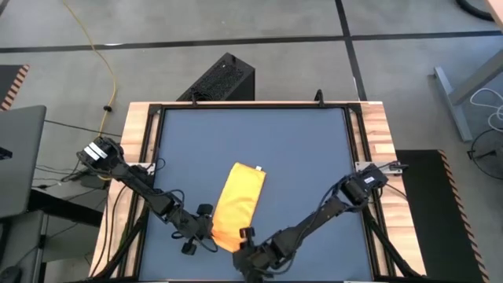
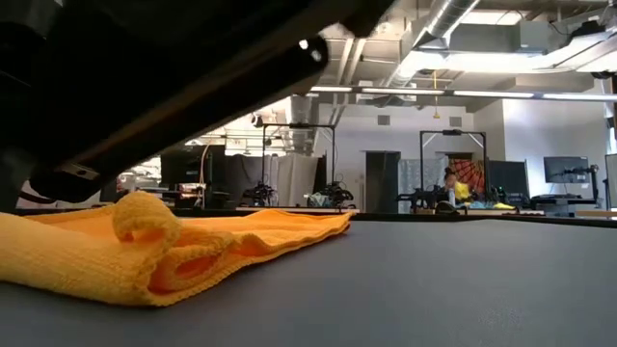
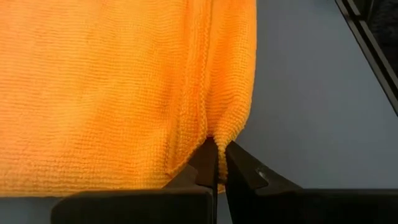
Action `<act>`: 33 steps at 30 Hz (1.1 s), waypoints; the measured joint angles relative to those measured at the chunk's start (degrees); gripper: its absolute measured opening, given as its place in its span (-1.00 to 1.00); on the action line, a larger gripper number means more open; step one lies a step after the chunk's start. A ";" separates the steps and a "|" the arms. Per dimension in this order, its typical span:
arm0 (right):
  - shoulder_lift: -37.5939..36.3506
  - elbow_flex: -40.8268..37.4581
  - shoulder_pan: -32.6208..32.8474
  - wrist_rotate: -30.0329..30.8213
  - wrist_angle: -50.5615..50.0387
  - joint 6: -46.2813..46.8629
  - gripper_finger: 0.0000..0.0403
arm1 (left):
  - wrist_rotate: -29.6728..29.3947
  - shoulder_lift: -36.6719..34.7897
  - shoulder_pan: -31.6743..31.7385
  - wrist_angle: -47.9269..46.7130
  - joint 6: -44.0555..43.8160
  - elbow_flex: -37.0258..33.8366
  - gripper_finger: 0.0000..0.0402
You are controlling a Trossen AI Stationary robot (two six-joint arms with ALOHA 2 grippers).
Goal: Roll towel
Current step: Roll the yellow microfiber cloth
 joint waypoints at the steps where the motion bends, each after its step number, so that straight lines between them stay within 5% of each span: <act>1: -0.04 0.02 -0.32 -0.09 0.11 0.00 -0.24 | 0.00 -0.02 0.02 0.00 0.04 0.00 -1.00; 21: 1.36 0.03 -2.76 -7.34 -2.36 0.68 -0.23 | -0.11 -0.07 0.04 -0.48 0.39 0.09 -1.00; 33: 1.64 0.09 -3.41 -4.09 -6.51 3.64 -0.23 | 0.08 -0.07 0.04 -0.78 0.37 0.09 -1.00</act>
